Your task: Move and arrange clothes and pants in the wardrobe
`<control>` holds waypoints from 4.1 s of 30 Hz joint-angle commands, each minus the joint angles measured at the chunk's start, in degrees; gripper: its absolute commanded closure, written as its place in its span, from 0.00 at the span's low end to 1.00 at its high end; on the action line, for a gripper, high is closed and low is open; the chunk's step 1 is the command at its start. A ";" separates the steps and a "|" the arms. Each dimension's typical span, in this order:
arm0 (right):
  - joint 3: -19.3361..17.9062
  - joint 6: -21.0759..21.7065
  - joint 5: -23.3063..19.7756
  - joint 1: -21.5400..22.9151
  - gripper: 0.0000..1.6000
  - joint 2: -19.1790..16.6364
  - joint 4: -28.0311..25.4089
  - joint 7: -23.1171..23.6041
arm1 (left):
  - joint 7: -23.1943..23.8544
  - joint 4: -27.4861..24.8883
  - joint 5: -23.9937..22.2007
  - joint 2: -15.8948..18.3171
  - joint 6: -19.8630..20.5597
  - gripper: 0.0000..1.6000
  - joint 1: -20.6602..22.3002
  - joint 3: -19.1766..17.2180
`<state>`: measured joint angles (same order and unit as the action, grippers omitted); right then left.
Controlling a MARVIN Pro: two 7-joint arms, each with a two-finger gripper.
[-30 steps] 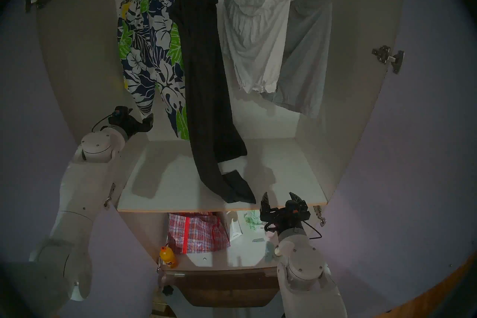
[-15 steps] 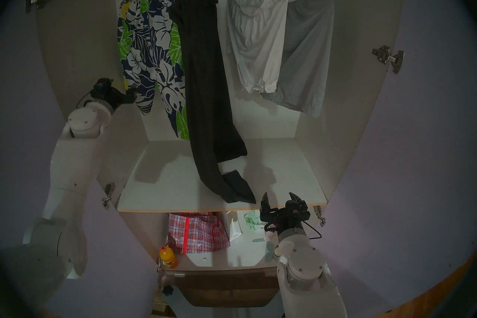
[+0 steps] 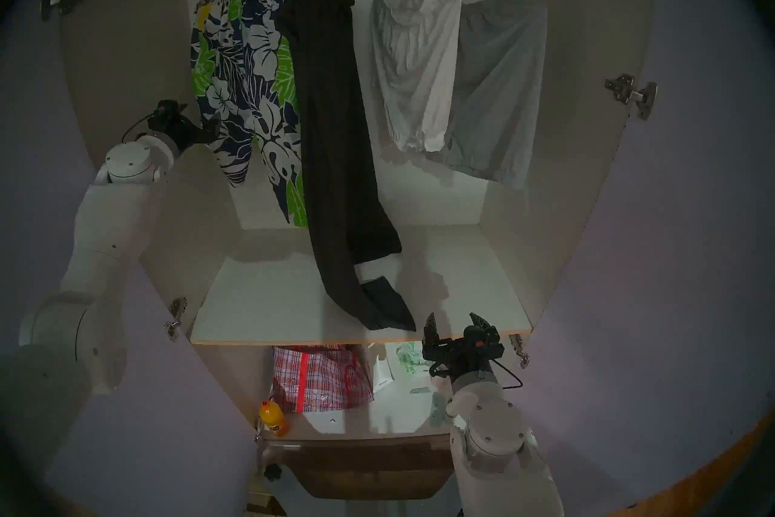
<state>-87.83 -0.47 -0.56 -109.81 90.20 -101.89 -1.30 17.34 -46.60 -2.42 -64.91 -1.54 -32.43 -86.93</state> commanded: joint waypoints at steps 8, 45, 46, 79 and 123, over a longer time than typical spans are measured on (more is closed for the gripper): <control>0.05 -0.33 0.00 0.58 0.00 -0.01 -1.22 0.04 | -5.78 8.21 3.67 -0.62 -3.25 0.00 12.50 3.77; 0.09 -0.36 -0.04 0.65 0.00 -0.05 -1.07 -0.04 | -0.97 37.64 4.39 -5.87 -6.73 0.00 36.88 8.71; 0.09 -0.36 -0.04 0.66 0.00 -0.05 -1.06 -0.04 | -0.65 37.81 4.15 -5.99 -6.56 0.00 36.93 8.51; 0.10 -0.37 -0.08 1.24 0.00 -0.04 0.45 -0.18 | 5.10 39.07 -0.66 -16.38 -1.55 0.00 37.85 2.41; 0.13 -0.38 -0.19 2.07 0.00 -0.06 2.12 -0.32 | 12.07 39.11 -1.88 -36.41 4.63 0.00 38.85 0.11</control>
<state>-87.74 -0.47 -0.77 -108.43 90.12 -98.59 -1.64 27.64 -6.03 -3.85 -100.21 2.90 3.90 -86.58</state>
